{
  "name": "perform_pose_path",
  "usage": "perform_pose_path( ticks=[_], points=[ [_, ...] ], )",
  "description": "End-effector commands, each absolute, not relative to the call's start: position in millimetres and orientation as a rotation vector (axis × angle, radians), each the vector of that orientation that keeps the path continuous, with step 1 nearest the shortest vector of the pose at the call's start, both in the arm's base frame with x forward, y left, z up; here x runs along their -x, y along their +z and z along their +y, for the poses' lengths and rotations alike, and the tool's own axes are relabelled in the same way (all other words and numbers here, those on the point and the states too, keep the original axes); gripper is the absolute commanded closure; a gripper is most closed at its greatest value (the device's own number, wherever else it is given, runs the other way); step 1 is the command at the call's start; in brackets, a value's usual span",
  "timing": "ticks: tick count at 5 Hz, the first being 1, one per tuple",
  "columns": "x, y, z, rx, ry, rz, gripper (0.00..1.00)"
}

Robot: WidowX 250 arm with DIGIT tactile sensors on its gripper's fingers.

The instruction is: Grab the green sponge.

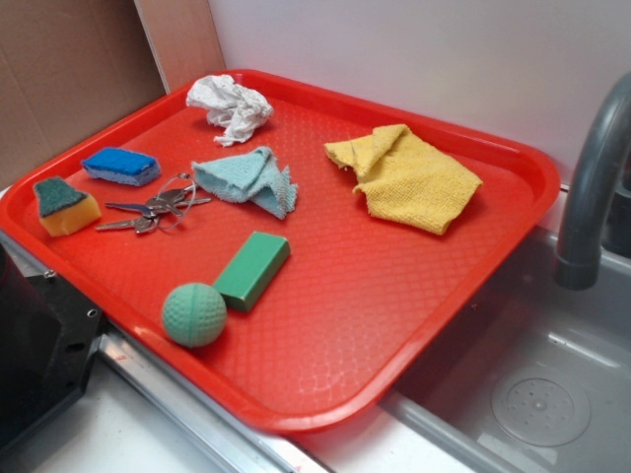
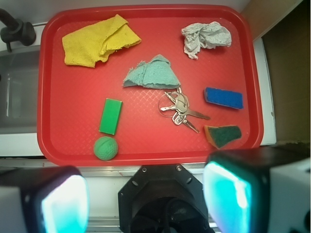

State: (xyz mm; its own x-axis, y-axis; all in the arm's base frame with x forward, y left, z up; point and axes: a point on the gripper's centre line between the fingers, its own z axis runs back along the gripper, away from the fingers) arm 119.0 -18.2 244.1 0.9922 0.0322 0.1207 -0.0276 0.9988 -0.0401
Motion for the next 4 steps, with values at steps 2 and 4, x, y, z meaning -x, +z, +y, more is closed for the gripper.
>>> perform_pose_path(
  ticks=[2, 4],
  points=[
    [-144.2, 195.6, 27.1, -0.066, 0.275, -0.173, 0.00],
    [-141.4, 141.8, 77.2, -0.040, 0.766, -0.246, 0.00]
  ],
)
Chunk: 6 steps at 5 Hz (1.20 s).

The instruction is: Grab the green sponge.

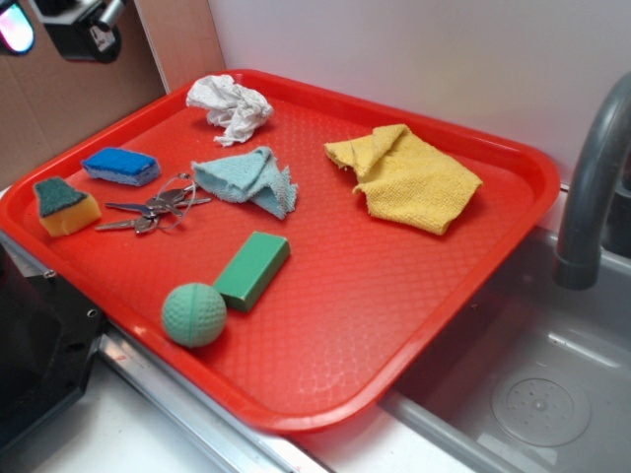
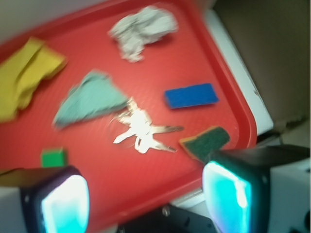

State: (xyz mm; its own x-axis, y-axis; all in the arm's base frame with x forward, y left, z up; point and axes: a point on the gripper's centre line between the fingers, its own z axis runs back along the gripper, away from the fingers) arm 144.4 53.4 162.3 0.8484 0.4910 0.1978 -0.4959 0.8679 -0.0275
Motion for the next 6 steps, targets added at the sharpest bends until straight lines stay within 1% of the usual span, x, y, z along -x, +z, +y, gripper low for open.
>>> perform_pose_path(
  ticks=[1, 2, 3, 4, 5, 6],
  points=[
    [-131.5, 121.5, 92.1, -0.056, 0.998, -0.230, 0.00],
    [-129.6, 100.5, 105.2, -0.038, 1.102, -0.202, 0.00],
    [-124.7, 80.1, 120.0, -0.033, 1.103, -0.163, 0.00],
    [-128.3, 60.8, 123.7, -0.037, 1.097, -0.160, 0.00],
    [-127.7, 39.2, 121.7, -0.052, 1.097, -0.140, 0.00],
    [-136.5, 24.5, 117.4, -0.081, 1.058, -0.130, 0.00]
  ],
)
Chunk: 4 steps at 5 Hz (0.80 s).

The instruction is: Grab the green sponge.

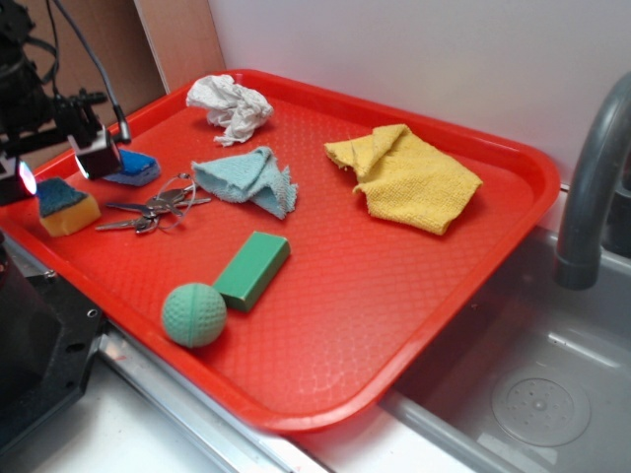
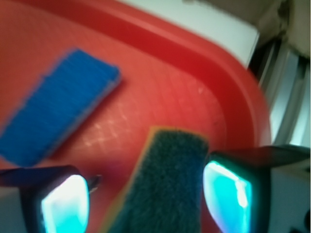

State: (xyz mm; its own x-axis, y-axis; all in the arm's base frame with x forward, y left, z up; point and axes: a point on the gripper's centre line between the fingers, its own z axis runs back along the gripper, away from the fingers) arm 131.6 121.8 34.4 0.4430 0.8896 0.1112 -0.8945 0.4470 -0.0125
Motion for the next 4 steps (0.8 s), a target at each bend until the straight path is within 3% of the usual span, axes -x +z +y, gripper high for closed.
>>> perform_pose_path(
  ticks=[1, 2, 3, 4],
  points=[
    [-134.6, 17.9, 114.9, -0.099, 1.073, -0.102, 0.08],
    [-134.4, 25.4, 113.8, -0.087, 1.019, -0.087, 1.00],
    [-141.4, 75.1, 104.8, 0.004, 0.772, -0.123, 1.00],
    [-147.8, 125.3, 79.2, 0.040, 0.523, -0.138, 1.00]
  ],
)
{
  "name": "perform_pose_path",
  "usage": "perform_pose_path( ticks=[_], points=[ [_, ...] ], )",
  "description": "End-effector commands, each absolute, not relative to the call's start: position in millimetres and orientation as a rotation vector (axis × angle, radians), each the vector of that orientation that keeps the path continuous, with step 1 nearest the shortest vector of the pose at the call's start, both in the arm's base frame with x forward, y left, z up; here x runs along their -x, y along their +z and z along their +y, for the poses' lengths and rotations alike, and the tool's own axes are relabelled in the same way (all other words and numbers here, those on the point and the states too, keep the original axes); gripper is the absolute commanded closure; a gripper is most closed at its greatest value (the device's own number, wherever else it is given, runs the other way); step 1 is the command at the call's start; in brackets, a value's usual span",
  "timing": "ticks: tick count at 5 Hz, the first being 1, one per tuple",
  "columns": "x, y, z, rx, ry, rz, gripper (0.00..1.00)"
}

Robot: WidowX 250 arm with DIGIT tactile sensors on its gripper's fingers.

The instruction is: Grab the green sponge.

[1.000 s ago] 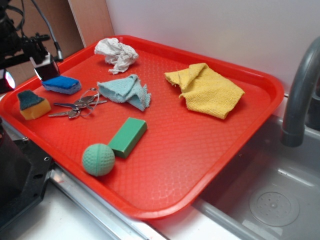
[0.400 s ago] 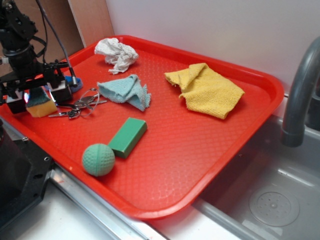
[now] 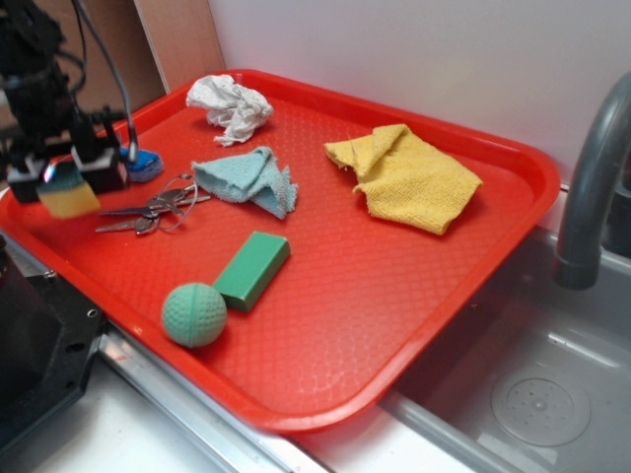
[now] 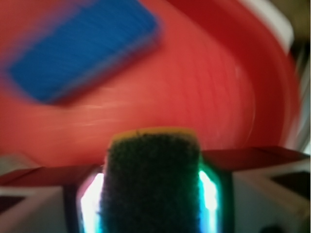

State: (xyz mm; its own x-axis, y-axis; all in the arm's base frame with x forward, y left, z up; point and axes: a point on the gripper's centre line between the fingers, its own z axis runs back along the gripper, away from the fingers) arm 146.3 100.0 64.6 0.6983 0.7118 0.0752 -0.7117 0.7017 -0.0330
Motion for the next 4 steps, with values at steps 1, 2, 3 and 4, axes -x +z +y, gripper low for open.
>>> perform_pose_path(
  ticks=[1, 2, 3, 4],
  points=[
    [-162.6, 176.0, 32.9, 0.093, 0.276, -0.120, 1.00],
    [-158.3, 198.3, -4.7, 0.024, 0.021, -0.106, 1.00],
    [-144.5, 206.4, -16.8, 0.026, -0.160, -0.140, 1.00],
    [-127.7, 210.1, -9.1, 0.017, -0.112, -0.177, 1.00]
  ],
)
